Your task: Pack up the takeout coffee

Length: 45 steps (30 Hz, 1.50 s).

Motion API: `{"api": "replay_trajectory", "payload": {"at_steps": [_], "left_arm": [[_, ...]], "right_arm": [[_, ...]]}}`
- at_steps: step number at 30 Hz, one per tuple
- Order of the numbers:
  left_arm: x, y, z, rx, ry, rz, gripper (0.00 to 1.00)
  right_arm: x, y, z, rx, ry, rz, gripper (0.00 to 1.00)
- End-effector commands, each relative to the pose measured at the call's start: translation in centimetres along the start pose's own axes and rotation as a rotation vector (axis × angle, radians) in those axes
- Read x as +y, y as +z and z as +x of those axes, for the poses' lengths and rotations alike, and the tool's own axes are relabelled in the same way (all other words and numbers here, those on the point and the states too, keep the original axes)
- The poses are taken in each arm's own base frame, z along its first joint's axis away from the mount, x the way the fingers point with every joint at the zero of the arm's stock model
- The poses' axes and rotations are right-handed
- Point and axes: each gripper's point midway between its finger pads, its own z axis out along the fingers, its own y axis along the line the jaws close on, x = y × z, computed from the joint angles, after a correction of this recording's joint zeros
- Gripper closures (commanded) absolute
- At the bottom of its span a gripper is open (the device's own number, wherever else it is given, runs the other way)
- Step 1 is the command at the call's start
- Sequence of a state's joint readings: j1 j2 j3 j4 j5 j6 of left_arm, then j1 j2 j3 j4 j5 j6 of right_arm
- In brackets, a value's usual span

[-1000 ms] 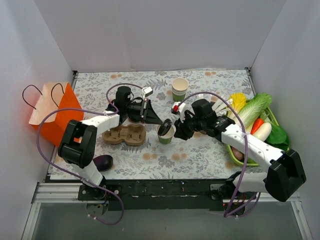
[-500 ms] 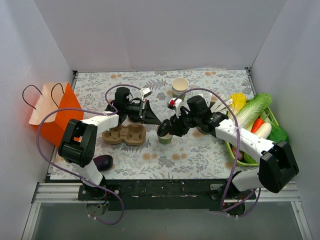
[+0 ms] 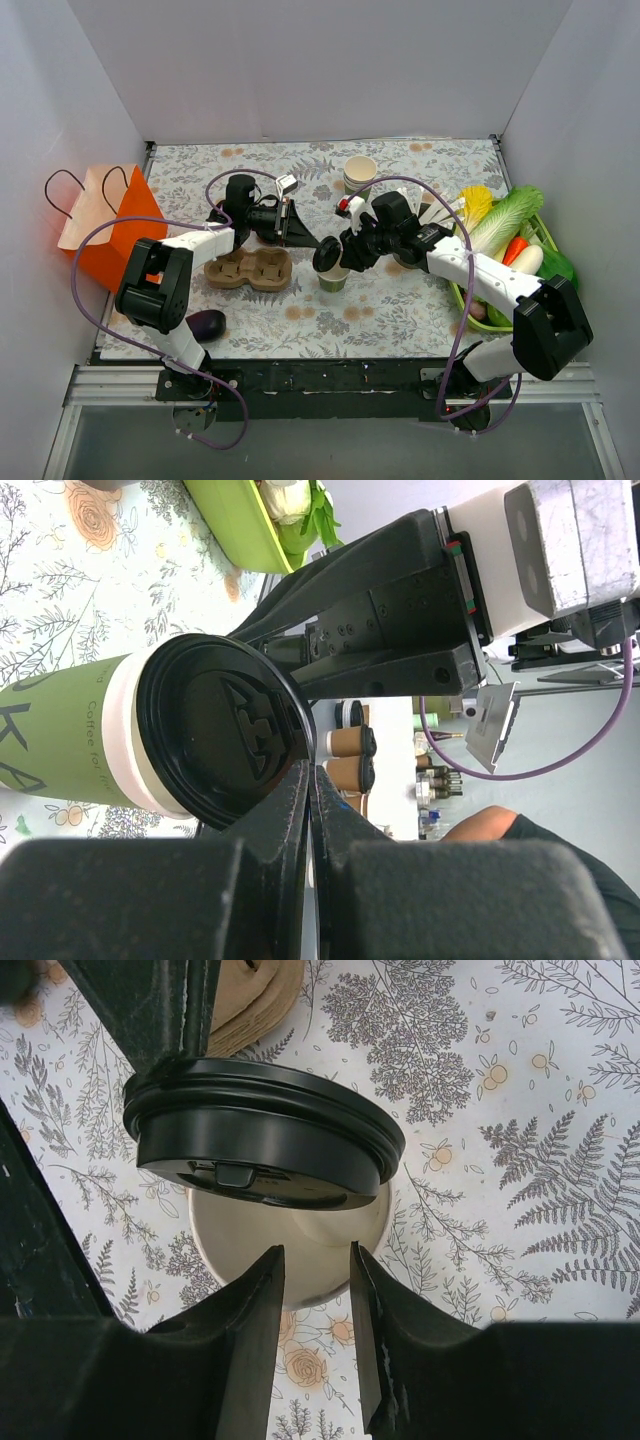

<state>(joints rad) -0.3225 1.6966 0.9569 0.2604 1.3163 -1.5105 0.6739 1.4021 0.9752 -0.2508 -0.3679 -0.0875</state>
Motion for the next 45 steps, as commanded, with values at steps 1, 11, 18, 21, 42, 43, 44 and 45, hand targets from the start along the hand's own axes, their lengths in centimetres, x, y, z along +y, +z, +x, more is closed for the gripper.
{"api": "replay_trajectory", "payload": {"at_steps": [1,11,18,21,42,43,44,45], "left_arm": [[0.2,-0.2,-0.3,-0.017,0.02,-0.02,1.0],[1.1,-0.2,-0.2,-0.028,0.015,-0.06,0.99],[1.4,-0.2,-0.4,-0.038,0.016,-0.086,0.88],[1.7,-0.2,-0.4,-0.042,0.017,-0.099,0.85],[3.8,-0.6,0.0,-0.072,0.017,-0.214,0.82],[3.8,-0.7,0.0,-0.072,0.019,-0.217,0.82],[3.8,-0.7,0.0,-0.074,0.027,-0.221,0.82],[3.9,-0.7,0.1,-0.072,0.026,-0.224,0.82]], "right_arm": [[-0.5,0.0,-1.2,-0.038,-0.015,0.023,0.6],[-0.7,-0.2,0.0,-0.019,-0.014,0.035,0.6],[-0.6,-0.3,-0.1,-0.022,-0.024,0.032,0.6],[-0.5,-0.5,-0.5,-0.03,-0.033,0.029,0.6],[-0.1,-1.0,-2.5,-0.059,-0.037,0.017,0.6],[-0.1,-1.0,-2.5,-0.059,-0.036,0.017,0.6],[-0.1,-1.1,-2.6,-0.061,-0.036,0.017,0.6],[0.0,-1.1,-2.7,-0.062,-0.034,0.016,0.6]]}}
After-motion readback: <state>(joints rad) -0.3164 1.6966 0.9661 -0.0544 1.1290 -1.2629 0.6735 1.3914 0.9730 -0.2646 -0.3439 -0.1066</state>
